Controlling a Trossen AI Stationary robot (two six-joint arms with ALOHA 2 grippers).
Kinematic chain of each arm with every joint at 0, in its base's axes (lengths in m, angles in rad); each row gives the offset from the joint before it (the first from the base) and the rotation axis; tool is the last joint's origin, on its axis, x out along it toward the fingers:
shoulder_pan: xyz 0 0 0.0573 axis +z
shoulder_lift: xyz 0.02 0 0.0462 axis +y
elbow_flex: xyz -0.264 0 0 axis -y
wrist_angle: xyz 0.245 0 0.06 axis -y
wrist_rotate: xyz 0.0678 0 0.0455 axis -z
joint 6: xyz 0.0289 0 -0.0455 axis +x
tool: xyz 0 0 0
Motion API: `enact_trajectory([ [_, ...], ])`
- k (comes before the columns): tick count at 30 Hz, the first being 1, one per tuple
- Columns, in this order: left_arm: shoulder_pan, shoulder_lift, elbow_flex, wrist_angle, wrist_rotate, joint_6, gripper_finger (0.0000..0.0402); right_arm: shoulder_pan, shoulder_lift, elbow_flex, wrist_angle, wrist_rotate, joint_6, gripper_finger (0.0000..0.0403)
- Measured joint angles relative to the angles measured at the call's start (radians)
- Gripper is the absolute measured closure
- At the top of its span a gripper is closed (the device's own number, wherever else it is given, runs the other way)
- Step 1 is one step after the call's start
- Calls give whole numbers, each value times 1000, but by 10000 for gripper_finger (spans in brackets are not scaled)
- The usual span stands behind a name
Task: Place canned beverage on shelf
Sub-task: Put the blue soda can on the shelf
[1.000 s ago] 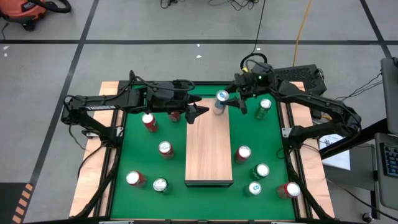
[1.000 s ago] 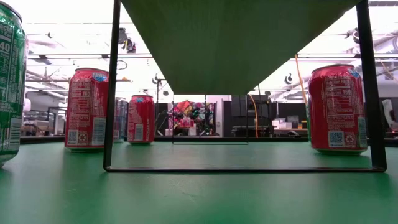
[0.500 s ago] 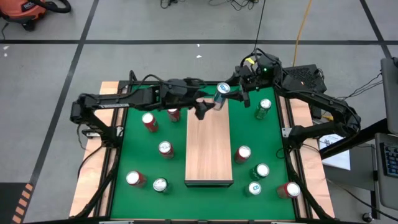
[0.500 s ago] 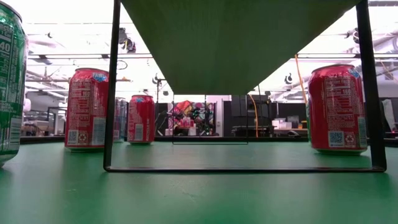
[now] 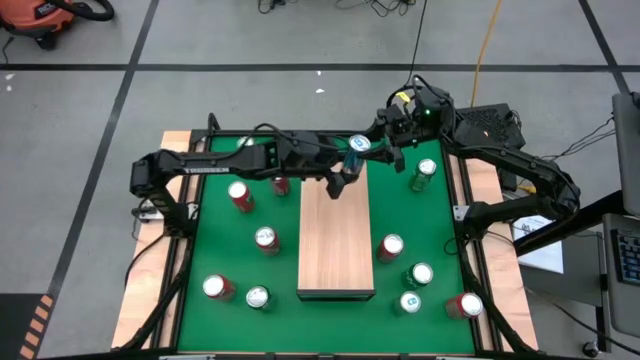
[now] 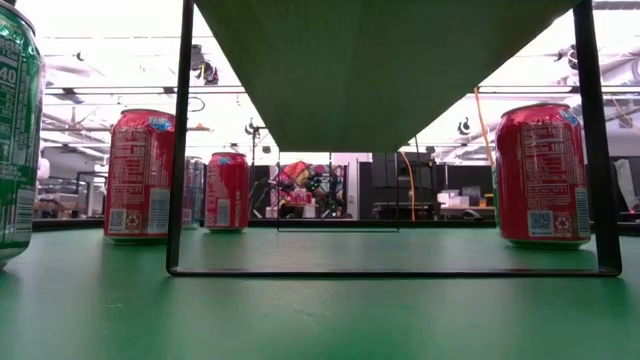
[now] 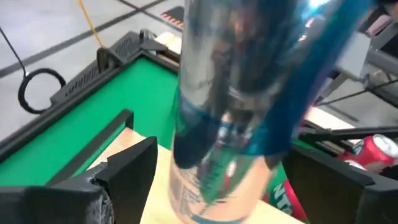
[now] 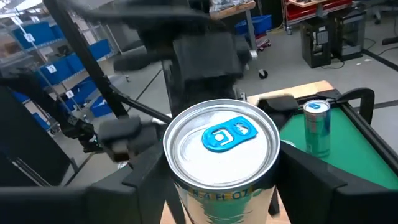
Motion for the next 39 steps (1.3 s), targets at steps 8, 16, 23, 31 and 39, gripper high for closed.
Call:
enact_trajectory([
  [8, 1, 14, 0, 75, -11, 20, 104, 0, 0, 0, 44, 1, 38, 170],
  [16, 1, 17, 0, 66, -25, 26, 191, -3, 0, 0, 44, 28, 60, 166],
  [23, 1, 17, 0, 58, -119, 13, 184, -3, -27, 0, 14, 173, 88, 110],
  [31, -39, 17, 0, 93, -362, 16, 183, 16, -91, 0, -34, 430, 149, 79],
  [39, -66, 15, 0, 149, -544, 13, 182, 74, -84, 0, -33, 534, 167, 79],
])
